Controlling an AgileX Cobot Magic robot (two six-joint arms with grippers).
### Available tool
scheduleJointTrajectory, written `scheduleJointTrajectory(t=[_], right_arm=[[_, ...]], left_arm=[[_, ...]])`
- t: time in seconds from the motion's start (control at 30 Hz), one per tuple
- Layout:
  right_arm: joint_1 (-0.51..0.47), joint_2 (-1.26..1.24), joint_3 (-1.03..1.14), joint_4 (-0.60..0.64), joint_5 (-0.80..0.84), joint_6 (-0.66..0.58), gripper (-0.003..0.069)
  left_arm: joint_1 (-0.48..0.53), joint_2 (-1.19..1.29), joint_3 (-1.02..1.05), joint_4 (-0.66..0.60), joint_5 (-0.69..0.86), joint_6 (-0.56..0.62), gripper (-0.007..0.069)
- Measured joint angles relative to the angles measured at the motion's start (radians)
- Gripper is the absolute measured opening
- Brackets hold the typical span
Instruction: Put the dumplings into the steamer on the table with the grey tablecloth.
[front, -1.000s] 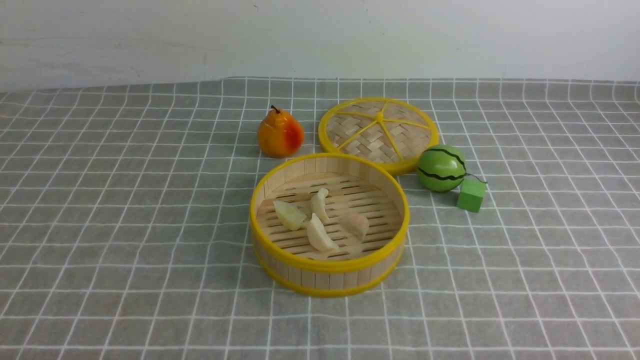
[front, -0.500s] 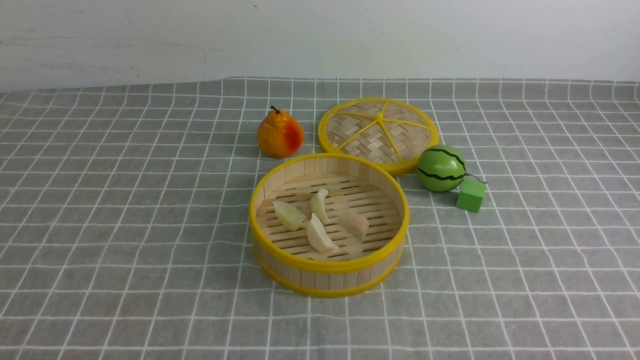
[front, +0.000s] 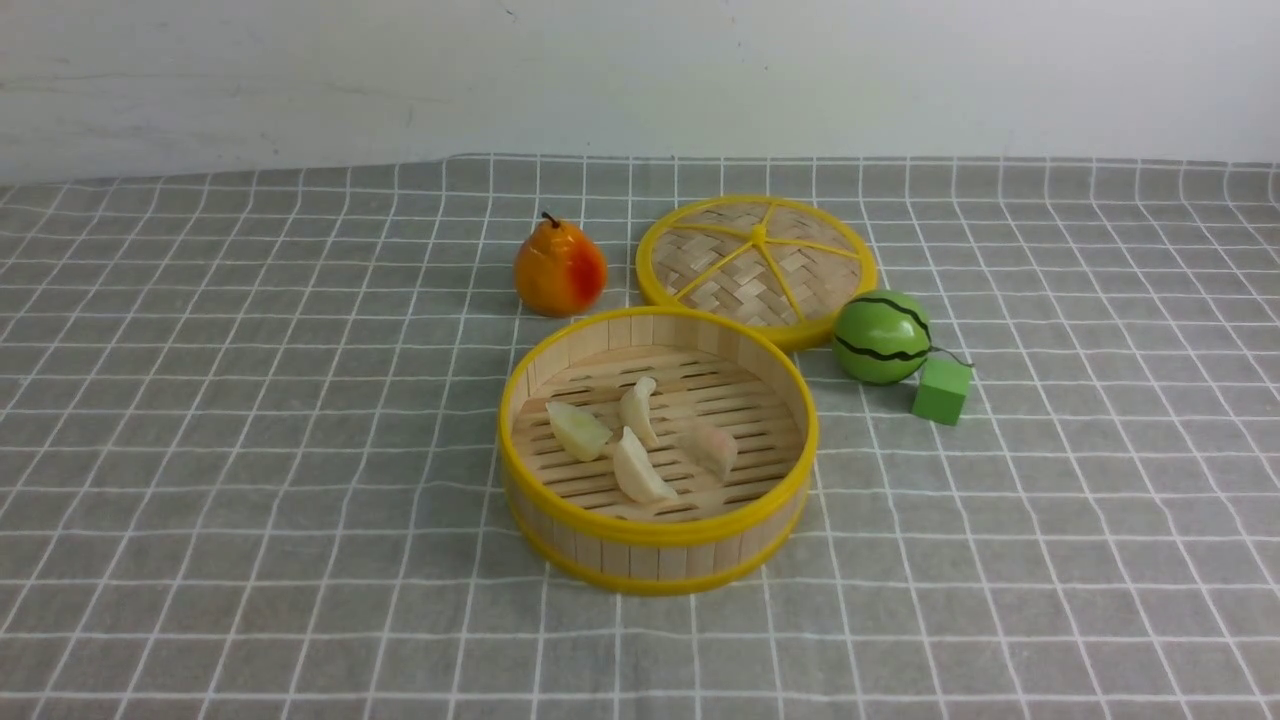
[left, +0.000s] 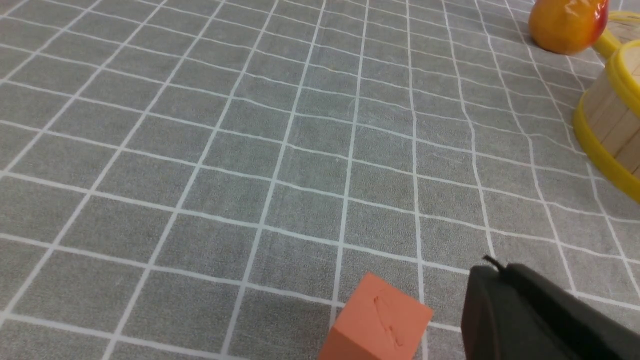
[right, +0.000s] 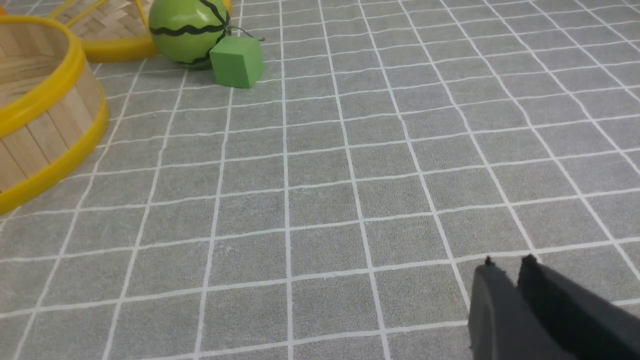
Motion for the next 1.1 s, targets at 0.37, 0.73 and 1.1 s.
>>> scheduleJointTrajectory(t=[0.37, 0.73, 1.1], right_arm=[[0.0, 0.0, 0.0, 0.0, 0.0, 0.002, 0.0088], [0.0, 0.0, 0.0, 0.0, 0.0, 0.002, 0.0104], [0.0, 0.0, 0.0, 0.0, 0.0, 0.002, 0.0115]], left_arm=[[0.0, 0.0, 0.0, -0.006, 0.0, 0.0, -0.0006], [0.0, 0.0, 0.0, 0.0, 0.0, 0.0, 0.0004], [0.0, 0.0, 0.0, -0.006, 0.0, 0.0, 0.0013]])
